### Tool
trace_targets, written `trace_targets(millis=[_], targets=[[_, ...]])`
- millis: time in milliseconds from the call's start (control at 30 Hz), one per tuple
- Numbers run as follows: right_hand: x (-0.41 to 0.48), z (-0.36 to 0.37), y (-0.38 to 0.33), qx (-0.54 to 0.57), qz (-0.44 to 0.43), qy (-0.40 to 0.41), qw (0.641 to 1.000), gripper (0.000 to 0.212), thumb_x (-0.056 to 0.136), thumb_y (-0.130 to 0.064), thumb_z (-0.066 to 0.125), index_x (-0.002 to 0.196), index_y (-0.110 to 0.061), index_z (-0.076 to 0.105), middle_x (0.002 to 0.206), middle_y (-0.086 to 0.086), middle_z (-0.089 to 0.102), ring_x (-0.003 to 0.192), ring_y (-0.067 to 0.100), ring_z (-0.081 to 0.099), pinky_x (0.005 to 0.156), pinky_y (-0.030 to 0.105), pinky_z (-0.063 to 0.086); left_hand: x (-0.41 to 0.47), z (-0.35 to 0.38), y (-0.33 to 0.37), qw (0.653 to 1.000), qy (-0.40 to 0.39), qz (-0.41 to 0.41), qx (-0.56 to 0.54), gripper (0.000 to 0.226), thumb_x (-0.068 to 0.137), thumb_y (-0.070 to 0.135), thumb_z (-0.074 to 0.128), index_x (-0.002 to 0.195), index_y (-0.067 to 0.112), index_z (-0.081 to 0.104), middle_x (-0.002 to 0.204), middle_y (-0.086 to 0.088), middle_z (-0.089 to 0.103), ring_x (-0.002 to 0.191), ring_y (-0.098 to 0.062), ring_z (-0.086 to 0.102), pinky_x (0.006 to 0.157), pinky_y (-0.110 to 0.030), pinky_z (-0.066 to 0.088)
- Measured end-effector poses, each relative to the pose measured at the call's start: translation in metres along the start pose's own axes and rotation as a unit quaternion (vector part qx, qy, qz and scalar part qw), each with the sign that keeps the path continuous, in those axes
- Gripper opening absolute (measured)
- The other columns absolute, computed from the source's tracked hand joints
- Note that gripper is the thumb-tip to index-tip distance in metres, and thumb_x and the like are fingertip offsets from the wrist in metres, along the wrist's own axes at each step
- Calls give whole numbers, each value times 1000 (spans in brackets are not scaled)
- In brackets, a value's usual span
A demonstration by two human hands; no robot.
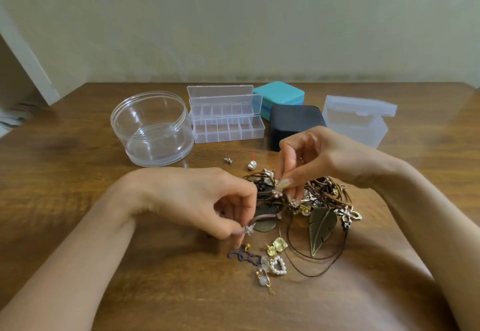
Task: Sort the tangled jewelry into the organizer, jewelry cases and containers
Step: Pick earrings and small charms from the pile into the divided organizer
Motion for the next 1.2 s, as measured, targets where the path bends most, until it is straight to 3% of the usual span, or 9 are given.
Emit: trace_targets(millis=[200, 300, 433, 533, 633, 767, 967, 1067, 1200], targets=[[3, 4, 0, 31, 14, -1, 999, 11, 75, 5, 67, 77, 3, 56, 77, 24, 69, 62, 26, 68, 58, 29, 57, 2, -11, -11, 983, 39, 46, -172, 14, 88, 2, 59, 99, 4, 50, 87, -16, 71, 71, -21, 67, 68, -27, 55], [5, 6, 1, 59, 2, 8, 998, 21, 73, 4, 67, 87, -2, 52, 75, 23, 68, 60, 28, 67, 57, 31, 57, 6, -12, -14, 966, 64, 74, -240, 15, 85, 1, 58, 98, 4, 49, 85, -17, 71, 66, -19, 67, 60, -22, 54], [8, 6, 5, 67, -2, 46, 997, 29, 75, 8, 65, 101, -2, 54, 70, 18, 67, 61, 28, 68, 57, 32, 56, 19, -8, -18, 918, 201, 57, -336, 13, 83, 1, 58, 95, 3, 54, 83, -17, 71, 67, -19, 68, 56, -19, 53], [11, 3, 9, 57, 11, 125, 990, 17, 74, 0, 68, 91, 1, 66, 74, 21, 69, 63, 25, 68, 60, 30, 58, 28, -4, -25, 887, 284, 22, -364, 13, 85, -1, 59, 96, 4, 54, 86, -17, 72, 74, -23, 71, 60, -22, 56], [13, 2, 14, 71, 23, 181, 981, 18, 70, -6, 71, 85, 3, 68, 80, 25, 69, 67, 25, 70, 62, 29, 59, 35, -2, -30, 871, 350, 11, -344, 13, 86, 0, 59, 98, 3, 54, 87, -14, 73, 80, -24, 72, 62, -22, 57], [17, 7, 21, 45, 31, 221, 974, 14, 77, 2, 70, 90, 3, 67, 83, 22, 71, 71, 26, 71, 66, 31, 60, 43, 4, -31, 869, 414, 0, -270, 11, 86, 5, 61, 96, 6, 57, 84, -9, 73, 77, -18, 72, 65, -25, 58], [24, 19, 26, -87, 6, 254, 963, 22, 72, -12, 78, 89, -3, 67, 76, 11, 72, 63, 22, 71, 62, 33, 60, 48, 16, -27, 877, 480, 6, -6, 15, 89, 15, 61, 103, 17, 57, 89, 4, 72, 71, -2, 68, 64, -21, 57], [23, 17, 24, -109, -12, 258, 960, 18, 74, -14, 76, 87, -4, 67, 72, 10, 71, 61, 21, 71, 60, 32, 60, 47, 15, -25, 876, 481, 20, -16, 14, 90, 15, 59, 103, 19, 54, 85, 6, 70, 62, -2, 66, 59, -21, 56], [22, 13, 22, -81, -5, 244, 966, 21, 75, -14, 74, 89, -2, 65, 72, 13, 71, 62, 23, 71, 60, 30, 59, 46, 9, -22, 882, 468, 30, -36, 14, 90, 15, 58, 104, 16, 55, 83, 5, 70, 64, -2, 66, 59, -19, 55]])
Point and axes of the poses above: each hand's wrist, its own x-axis towards the middle knuckle, its own z-axis out of the palm, y = z × x, the point moved 1 cm from there along x, towards the middle knuckle
